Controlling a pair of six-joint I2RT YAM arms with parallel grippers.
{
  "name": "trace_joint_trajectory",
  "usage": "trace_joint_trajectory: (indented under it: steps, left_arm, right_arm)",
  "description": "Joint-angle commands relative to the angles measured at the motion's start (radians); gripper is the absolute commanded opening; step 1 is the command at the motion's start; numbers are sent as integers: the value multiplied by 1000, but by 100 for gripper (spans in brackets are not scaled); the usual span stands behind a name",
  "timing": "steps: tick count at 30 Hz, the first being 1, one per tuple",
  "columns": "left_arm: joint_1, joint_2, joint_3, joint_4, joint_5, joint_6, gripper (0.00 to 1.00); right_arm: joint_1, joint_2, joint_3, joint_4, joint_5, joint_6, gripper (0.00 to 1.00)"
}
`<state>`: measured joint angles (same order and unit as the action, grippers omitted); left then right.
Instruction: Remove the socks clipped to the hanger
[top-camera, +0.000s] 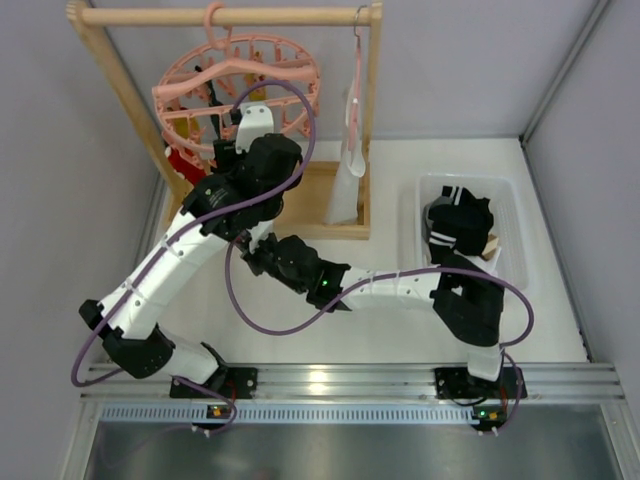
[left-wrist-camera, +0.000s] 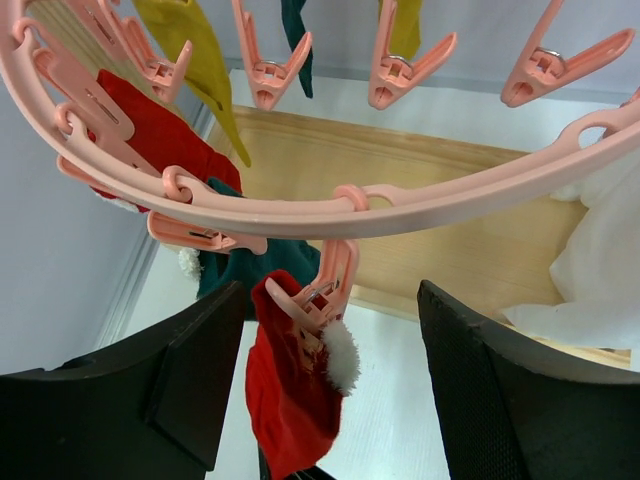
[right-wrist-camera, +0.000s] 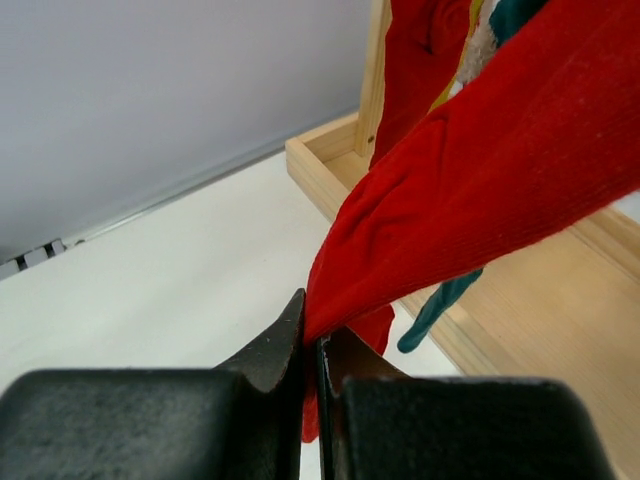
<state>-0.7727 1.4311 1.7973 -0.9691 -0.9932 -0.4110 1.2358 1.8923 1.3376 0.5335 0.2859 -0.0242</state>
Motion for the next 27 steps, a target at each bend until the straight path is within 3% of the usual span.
trace_joint_trajectory:
  steps: [1, 10, 17, 25, 27]
  left_arm:
    - [3, 5, 50, -25, -53, 18, 73]
    - [4, 54, 80, -48, -160, 52, 74]
    - [36, 83, 77, -46, -168, 69, 69]
    - [61, 83, 56, -46, -162, 67, 58]
    - [72, 84, 56, -45, -157, 67, 47]
  right_arm:
    - [22, 22, 51, -27, 2, -23, 0]
    - [28, 33, 61, -33, -13, -37, 0]
    - [33, 33, 75, -40, -14, -49, 0]
    - [36, 37, 77, -36, -25, -49, 0]
    - [36, 36, 75, -35, -27, -48, 0]
